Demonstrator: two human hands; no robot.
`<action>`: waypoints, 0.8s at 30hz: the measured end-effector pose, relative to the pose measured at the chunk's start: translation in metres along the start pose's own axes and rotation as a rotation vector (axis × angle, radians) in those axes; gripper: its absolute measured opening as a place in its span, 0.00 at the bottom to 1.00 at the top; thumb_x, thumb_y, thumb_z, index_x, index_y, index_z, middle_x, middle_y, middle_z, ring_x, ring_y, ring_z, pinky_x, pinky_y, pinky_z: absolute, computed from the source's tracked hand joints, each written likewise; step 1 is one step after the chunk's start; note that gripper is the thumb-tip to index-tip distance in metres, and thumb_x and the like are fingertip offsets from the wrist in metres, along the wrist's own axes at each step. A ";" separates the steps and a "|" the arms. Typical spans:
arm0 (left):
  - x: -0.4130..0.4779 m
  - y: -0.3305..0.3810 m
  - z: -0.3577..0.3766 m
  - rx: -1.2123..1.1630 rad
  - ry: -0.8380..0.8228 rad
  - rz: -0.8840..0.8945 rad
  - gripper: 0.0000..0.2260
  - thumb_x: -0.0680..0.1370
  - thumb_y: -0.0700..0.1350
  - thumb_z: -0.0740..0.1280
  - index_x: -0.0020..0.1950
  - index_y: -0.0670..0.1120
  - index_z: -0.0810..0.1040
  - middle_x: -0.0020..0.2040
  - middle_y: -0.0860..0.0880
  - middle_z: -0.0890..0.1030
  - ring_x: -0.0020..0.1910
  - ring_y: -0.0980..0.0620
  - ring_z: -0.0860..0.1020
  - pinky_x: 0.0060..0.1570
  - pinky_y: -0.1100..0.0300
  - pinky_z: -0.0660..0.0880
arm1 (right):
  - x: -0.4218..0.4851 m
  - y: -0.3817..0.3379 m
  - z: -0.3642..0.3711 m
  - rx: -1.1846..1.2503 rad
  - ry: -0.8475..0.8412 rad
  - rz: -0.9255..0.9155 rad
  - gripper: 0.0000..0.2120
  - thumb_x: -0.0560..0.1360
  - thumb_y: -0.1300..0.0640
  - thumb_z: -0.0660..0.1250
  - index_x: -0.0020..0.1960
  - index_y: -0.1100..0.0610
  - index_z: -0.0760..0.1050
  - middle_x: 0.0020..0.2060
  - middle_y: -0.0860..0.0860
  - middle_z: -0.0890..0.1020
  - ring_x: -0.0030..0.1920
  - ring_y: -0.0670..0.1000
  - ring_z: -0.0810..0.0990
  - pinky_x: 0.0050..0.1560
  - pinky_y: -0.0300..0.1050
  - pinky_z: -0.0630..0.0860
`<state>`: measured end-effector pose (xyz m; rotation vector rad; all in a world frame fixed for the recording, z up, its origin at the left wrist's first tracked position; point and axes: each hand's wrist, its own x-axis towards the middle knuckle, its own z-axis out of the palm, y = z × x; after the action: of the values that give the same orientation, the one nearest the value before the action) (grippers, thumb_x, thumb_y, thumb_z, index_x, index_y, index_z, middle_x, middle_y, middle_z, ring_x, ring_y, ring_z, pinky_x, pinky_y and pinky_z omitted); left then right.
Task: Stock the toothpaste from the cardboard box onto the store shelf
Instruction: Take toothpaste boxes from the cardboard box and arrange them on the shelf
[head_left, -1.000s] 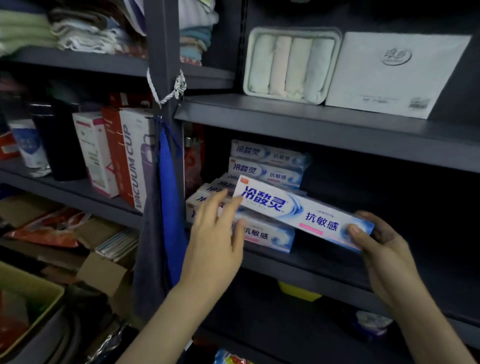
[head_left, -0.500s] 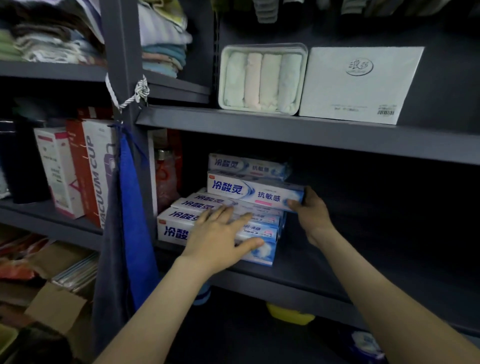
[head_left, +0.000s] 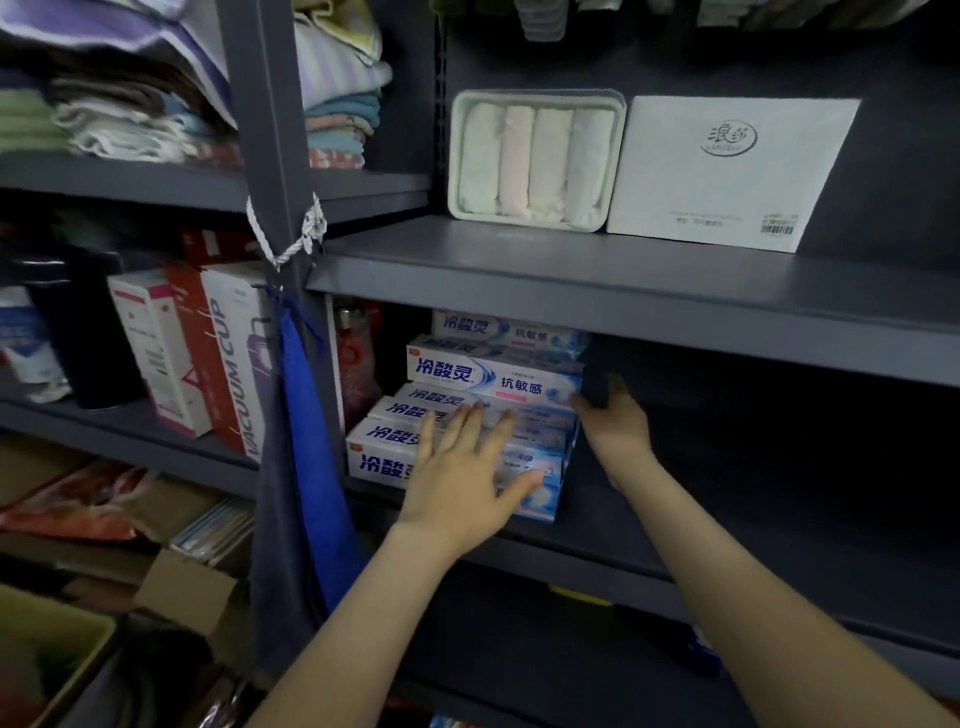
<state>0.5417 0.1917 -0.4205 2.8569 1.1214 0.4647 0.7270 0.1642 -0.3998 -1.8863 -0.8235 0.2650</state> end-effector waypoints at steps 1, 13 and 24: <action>-0.007 0.008 -0.010 -0.036 0.016 -0.006 0.37 0.74 0.69 0.39 0.79 0.53 0.50 0.80 0.46 0.51 0.78 0.50 0.47 0.75 0.48 0.38 | -0.019 -0.005 -0.013 -0.037 0.020 -0.009 0.27 0.78 0.57 0.65 0.74 0.61 0.61 0.69 0.59 0.70 0.68 0.58 0.70 0.63 0.42 0.67; -0.141 0.216 -0.147 -0.365 -0.363 0.096 0.22 0.82 0.52 0.58 0.74 0.46 0.63 0.69 0.45 0.70 0.65 0.43 0.71 0.62 0.51 0.68 | -0.278 -0.060 -0.256 -0.610 -0.125 -0.077 0.17 0.78 0.55 0.65 0.66 0.56 0.69 0.59 0.51 0.76 0.62 0.53 0.73 0.56 0.42 0.71; -0.179 0.465 -0.233 -0.443 -0.378 0.555 0.24 0.82 0.54 0.58 0.76 0.49 0.59 0.72 0.48 0.67 0.67 0.46 0.70 0.57 0.52 0.73 | -0.384 -0.062 -0.520 -0.779 0.211 0.004 0.19 0.78 0.54 0.65 0.67 0.58 0.69 0.58 0.52 0.76 0.61 0.53 0.73 0.58 0.44 0.71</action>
<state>0.6568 -0.2893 -0.1787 2.6467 0.1316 0.1402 0.6862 -0.4437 -0.1743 -2.5766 -0.8430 -0.3003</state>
